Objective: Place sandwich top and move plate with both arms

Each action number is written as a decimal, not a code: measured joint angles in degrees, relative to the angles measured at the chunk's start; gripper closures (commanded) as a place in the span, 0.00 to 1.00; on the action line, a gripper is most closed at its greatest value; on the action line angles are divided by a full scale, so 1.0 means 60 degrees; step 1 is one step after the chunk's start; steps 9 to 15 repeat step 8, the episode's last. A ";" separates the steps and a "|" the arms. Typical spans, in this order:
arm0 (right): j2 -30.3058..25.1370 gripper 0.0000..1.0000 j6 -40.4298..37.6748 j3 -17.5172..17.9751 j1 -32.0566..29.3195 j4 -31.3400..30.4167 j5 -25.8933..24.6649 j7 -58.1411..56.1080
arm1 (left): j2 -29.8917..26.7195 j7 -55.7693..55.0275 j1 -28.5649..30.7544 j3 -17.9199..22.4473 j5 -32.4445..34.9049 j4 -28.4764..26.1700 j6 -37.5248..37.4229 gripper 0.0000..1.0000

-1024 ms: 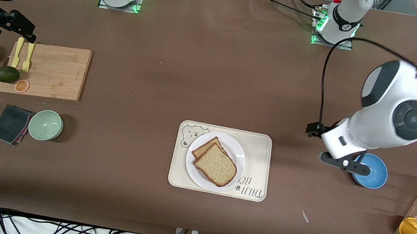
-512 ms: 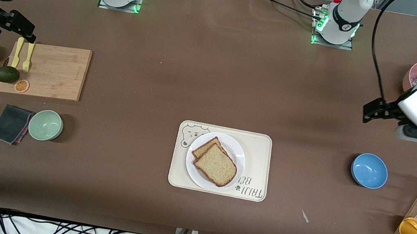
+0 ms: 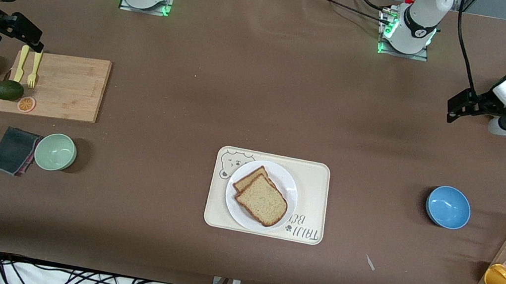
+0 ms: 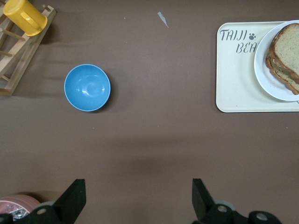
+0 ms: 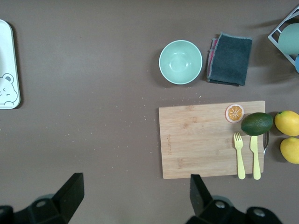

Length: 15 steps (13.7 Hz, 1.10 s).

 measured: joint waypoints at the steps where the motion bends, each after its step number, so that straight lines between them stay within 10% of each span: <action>1: 0.0000 0.00 0.0000 0.0000 0.0000 0.0000 0.0000 0.0000 | -0.0097 0.0000 0.0027 -0.0013 0.0000 -0.0041 -0.0031 0.00; 15: 0.0000 0.00 0.0000 0.0016 0.0000 0.0001 0.0000 0.0000 | -0.0219 -0.0020 0.0091 -0.0085 -0.0024 -0.0083 -0.0204 0.00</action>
